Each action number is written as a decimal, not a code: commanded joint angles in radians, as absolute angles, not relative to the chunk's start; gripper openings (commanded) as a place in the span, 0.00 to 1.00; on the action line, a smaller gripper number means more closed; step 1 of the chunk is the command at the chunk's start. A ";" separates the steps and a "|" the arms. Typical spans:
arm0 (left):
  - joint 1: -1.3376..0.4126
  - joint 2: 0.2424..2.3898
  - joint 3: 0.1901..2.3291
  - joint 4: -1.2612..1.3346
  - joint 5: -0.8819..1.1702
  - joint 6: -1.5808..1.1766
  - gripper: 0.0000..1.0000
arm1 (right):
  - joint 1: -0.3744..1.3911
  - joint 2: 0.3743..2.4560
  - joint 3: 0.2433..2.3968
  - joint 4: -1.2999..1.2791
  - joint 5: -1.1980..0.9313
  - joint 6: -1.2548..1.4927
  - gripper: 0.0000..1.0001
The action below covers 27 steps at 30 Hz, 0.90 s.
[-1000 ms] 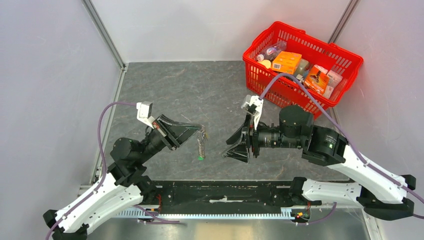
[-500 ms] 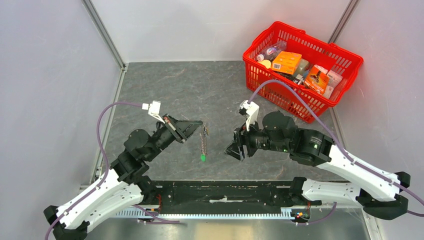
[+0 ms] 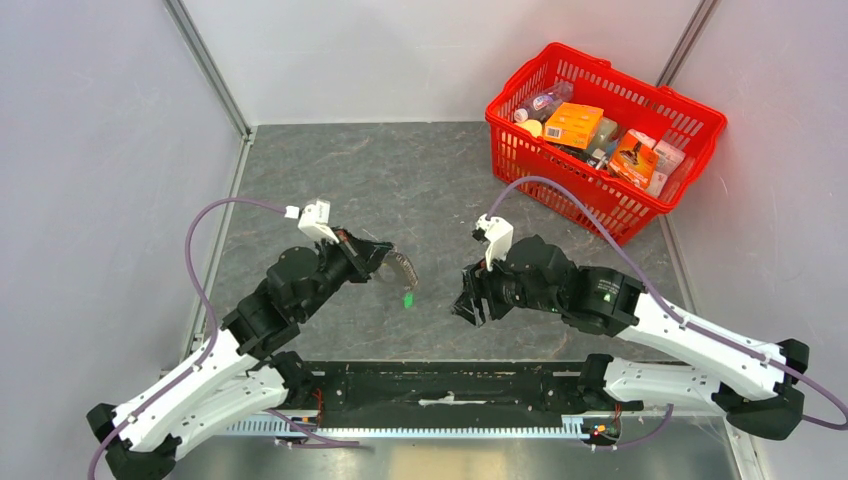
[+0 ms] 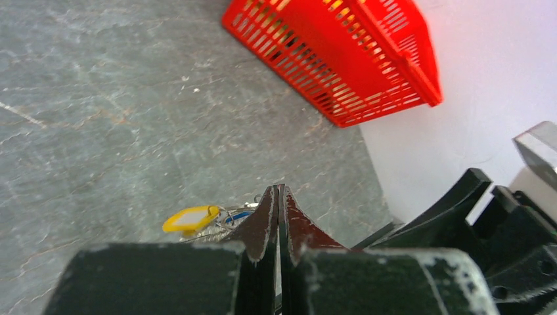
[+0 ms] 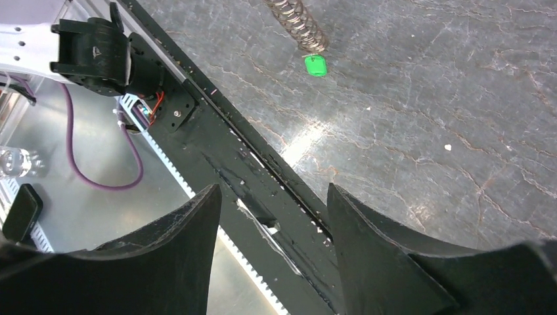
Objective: Put the keys on the keyring
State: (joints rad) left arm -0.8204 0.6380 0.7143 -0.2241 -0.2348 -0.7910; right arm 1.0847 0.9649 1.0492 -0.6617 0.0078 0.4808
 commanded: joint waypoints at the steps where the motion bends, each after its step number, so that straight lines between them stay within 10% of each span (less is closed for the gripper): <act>1: -0.822 0.648 0.740 -0.219 -0.273 -0.751 0.02 | 1.091 0.966 1.023 -0.575 0.046 0.492 0.70; 27: -0.822 0.653 0.731 -0.117 -0.023 -0.892 0.02 | 1.090 1.175 0.931 -0.085 -0.136 0.158 0.88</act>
